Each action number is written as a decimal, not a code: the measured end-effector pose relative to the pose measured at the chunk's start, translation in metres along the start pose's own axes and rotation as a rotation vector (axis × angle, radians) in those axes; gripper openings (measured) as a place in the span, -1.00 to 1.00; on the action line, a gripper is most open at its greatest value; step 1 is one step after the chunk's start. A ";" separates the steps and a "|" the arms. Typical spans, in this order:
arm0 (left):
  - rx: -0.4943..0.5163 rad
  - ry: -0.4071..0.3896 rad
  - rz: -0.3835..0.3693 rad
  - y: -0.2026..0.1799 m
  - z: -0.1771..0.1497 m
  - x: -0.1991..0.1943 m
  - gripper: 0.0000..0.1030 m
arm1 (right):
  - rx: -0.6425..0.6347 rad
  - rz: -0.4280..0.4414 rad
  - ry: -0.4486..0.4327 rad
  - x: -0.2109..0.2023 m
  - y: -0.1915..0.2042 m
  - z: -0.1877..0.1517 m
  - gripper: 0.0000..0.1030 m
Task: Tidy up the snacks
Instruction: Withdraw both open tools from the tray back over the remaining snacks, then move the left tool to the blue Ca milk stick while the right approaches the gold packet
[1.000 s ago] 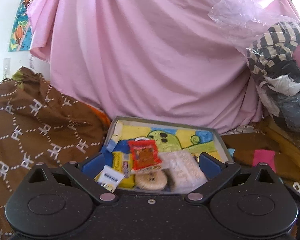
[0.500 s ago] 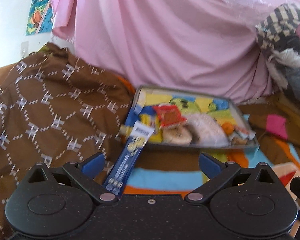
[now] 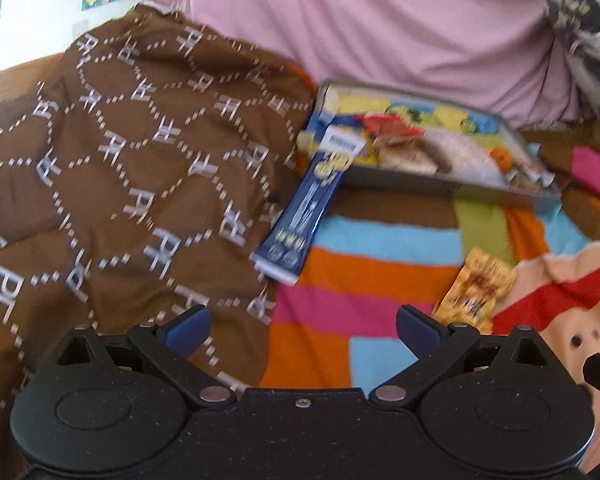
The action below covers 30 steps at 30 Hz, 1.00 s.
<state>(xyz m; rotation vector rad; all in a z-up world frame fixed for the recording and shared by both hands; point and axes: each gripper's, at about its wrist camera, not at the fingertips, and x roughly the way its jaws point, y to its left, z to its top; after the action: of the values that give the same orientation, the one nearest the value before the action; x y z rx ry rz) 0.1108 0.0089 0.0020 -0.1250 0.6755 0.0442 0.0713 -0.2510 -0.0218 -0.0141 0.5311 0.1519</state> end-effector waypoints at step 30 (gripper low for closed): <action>0.025 0.029 0.034 0.012 0.009 0.018 0.92 | 0.015 0.041 0.099 0.045 0.007 0.007 1.00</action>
<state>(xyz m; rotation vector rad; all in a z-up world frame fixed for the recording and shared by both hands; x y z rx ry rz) 0.1297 0.0217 -0.0033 -0.0906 0.7072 0.0670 0.1123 -0.2372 -0.0386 0.0037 0.6319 0.1883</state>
